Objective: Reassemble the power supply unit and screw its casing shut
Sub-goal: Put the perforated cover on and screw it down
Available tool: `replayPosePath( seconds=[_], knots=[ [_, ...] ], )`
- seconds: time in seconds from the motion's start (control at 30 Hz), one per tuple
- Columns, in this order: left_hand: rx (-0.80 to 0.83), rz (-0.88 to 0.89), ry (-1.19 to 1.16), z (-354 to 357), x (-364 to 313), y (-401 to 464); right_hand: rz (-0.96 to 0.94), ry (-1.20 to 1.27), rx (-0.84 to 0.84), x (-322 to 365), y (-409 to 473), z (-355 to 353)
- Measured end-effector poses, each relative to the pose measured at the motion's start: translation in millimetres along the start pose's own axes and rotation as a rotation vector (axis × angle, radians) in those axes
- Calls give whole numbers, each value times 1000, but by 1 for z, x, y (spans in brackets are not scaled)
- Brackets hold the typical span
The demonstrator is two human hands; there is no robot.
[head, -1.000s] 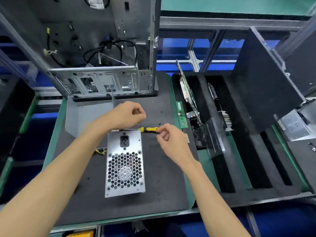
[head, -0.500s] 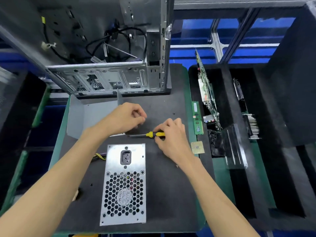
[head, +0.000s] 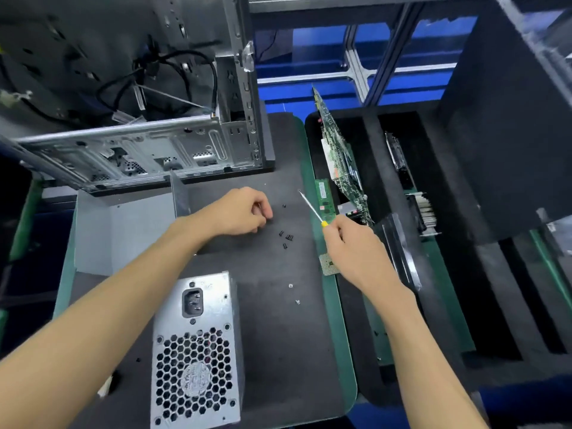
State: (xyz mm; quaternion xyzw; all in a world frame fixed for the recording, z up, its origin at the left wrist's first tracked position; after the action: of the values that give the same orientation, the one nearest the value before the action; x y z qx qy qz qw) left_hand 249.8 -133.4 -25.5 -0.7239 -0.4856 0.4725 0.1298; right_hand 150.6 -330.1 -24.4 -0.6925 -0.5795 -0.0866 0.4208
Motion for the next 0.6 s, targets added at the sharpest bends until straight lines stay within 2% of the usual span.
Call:
replayPosePath(
  seconds=[0.1,0.2,0.6],
  knots=[
    [107,-7,117,11,-7,17,18,169,-11,-10,-3,0],
    [123,9,175,19,-13,29,44,275,-8,-18,-5,7],
    [94,19,277,31,-20,38,5,381,27,-8,-10,29]
  ],
)
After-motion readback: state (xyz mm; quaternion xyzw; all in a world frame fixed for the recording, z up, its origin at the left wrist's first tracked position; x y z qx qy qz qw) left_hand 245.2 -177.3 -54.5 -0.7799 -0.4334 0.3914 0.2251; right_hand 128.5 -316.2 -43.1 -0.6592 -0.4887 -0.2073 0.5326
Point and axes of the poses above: each hand's wrist, its own y-axis towards the middle knuckle, its own z-axis out of the palm, x = y × z, the point moved 6 cm from there along y, towards the middle knuckle, and after that the axes turned 15 degrees about x, right-handed, at the moved point
